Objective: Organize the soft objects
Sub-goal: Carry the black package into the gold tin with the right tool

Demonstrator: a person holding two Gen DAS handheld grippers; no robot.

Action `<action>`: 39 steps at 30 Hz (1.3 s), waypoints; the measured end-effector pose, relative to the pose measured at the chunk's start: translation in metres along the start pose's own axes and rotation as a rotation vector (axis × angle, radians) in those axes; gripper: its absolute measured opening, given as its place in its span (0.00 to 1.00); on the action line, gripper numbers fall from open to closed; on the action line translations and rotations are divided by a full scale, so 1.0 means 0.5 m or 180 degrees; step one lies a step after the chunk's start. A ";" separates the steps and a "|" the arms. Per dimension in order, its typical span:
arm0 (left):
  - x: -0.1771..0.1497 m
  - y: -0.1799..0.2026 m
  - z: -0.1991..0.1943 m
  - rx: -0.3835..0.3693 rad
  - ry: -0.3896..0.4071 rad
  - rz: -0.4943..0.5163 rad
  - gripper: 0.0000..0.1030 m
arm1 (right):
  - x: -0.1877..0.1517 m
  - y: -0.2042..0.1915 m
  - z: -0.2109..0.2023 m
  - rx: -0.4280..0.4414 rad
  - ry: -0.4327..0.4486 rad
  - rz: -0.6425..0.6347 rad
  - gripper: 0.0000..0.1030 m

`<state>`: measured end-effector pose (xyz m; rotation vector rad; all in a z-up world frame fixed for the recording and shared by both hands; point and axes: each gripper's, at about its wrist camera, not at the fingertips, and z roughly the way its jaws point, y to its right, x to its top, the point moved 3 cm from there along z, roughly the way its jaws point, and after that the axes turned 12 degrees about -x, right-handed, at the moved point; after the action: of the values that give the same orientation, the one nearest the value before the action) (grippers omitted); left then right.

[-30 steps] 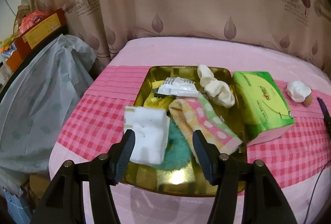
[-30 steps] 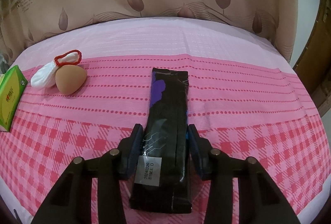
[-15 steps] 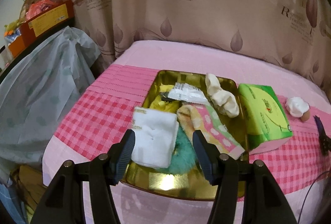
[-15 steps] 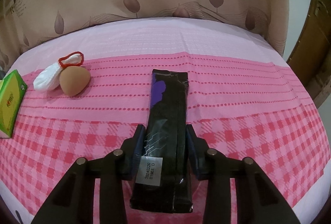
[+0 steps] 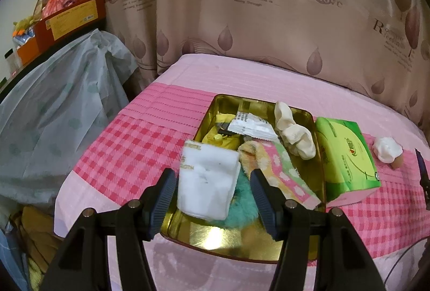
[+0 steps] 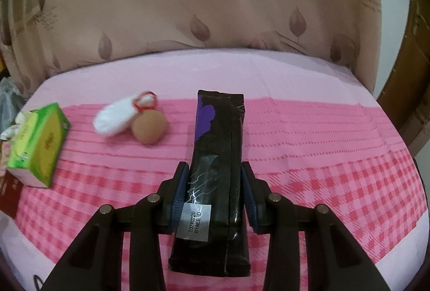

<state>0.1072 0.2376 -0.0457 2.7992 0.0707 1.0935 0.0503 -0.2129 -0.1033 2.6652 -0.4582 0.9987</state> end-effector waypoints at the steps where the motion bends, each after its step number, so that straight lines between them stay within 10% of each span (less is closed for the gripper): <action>1: 0.000 -0.003 -0.001 -0.0001 0.0005 -0.0019 0.58 | 0.007 -0.011 -0.014 0.0046 0.0036 -0.0024 0.34; 16: 0.001 -0.109 -0.018 0.0215 0.0101 -0.0821 0.58 | 0.068 -0.338 -0.148 0.0912 0.0213 -0.0725 0.34; 29: 0.007 -0.106 -0.021 0.0409 0.0159 -0.0676 0.58 | 0.050 -0.665 -0.202 0.1445 0.0225 -0.1437 0.34; 39: 0.008 -0.120 -0.019 0.0467 0.0167 -0.0733 0.58 | 0.027 -0.762 -0.179 0.1506 0.0151 -0.1656 0.34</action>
<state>0.1043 0.2985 -0.0448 2.7966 0.4846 1.1465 0.1511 0.1646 -0.0774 2.8983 0.5287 1.0913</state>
